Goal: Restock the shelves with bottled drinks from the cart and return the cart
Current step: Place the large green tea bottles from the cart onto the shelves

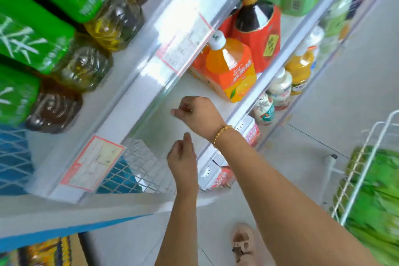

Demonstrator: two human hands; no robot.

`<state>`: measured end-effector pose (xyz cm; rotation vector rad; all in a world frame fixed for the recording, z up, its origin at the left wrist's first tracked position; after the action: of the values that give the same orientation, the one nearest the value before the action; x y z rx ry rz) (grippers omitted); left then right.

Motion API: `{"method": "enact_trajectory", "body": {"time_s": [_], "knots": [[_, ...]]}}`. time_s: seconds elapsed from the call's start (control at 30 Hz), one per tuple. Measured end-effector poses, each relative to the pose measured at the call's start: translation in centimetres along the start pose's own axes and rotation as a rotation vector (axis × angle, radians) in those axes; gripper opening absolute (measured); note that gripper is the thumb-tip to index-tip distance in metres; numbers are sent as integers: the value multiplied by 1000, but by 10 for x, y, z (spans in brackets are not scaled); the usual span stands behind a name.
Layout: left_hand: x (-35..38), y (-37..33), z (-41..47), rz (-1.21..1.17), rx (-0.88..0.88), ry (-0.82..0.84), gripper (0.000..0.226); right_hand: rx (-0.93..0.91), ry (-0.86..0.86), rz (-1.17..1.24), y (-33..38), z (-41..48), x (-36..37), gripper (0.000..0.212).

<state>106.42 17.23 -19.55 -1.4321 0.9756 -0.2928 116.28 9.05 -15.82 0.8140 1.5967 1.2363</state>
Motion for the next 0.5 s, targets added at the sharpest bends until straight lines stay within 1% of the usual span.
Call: {"method": "enact_trajectory", "body": {"time_s": [0.07, 0.17, 0.23, 0.3, 0.33, 0.4, 0.43, 0.5], "knots": [[10, -4, -43, 140, 20, 182, 49, 51, -80, 17, 8, -43, -38, 32], [26, -25, -103, 172, -35, 364, 51, 179, -228, -8, -3, -113, -98, 23], [42, -36, -142, 165, -66, 505, 45, 276, -321, -69, -19, -160, -138, 15], [61, -39, -181, 136, -107, 677, 32, 367, -381, -152, -39, -205, -177, 11], [72, -40, -200, 143, -89, 776, 26, 410, -390, -192, -50, -227, -196, 13], [95, -34, -231, 292, 25, 993, 13, 513, -362, -282, -76, -267, -230, 17], [107, -31, -246, 393, 80, 1097, 14, 582, -341, -329, -89, -286, -246, 18], [128, -17, -270, 593, 176, 1287, 31, 761, -281, -363, -115, -319, -272, 22]]}}
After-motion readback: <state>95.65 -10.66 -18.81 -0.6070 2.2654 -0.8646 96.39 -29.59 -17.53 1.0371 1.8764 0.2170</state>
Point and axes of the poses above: each hand's wrist, its own z-axis towards the middle knuckle, its own x-axis out of the palm, y = z × x, the point moved 3 cm from there along z, towards the middle knuckle, and after that the axes turned 1 degree about z, right-handed, at the moved point
